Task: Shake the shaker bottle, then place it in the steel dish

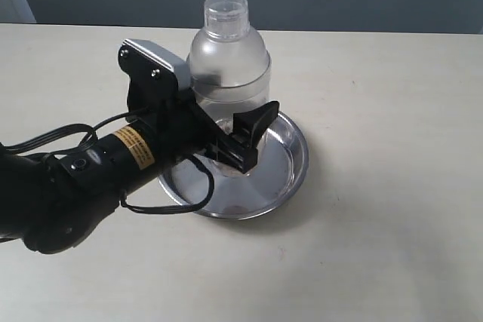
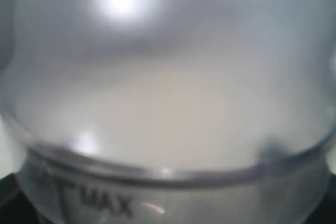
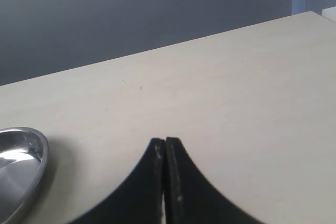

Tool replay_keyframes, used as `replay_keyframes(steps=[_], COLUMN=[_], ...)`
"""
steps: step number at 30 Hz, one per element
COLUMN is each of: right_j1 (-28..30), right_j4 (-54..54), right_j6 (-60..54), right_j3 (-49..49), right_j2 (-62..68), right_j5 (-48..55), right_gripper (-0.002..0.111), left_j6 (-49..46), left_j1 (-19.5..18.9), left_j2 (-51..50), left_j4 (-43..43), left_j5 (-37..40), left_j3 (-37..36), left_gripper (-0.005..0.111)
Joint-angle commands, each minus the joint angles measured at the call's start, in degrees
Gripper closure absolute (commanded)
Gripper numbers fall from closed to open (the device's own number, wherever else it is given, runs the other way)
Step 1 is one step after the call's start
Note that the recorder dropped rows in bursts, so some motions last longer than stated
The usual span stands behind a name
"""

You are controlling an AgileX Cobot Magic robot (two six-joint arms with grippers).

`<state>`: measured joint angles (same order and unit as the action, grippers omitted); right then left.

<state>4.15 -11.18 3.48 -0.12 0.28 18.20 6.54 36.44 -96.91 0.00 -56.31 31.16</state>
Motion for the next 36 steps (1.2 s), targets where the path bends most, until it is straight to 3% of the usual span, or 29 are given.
replay_keyframes(steps=[1, 36], right_j1=[-0.2, -0.2], right_j4=[0.0, 0.0], right_j6=[-0.2, -0.2], right_j3=[0.1, 0.1], right_j2=[-0.3, -0.3], right_j5=[-0.5, -0.5], right_gripper=[0.109, 0.109], left_j6=[0.3, -2.2], left_j1=[0.2, 0.2], left_j2=[-1.3, -7.8], left_j4=[-0.8, -2.1], left_j5=[-5.3, -6.6], left_j3=[0.0, 1.7], left_gripper=[0.106, 0.106])
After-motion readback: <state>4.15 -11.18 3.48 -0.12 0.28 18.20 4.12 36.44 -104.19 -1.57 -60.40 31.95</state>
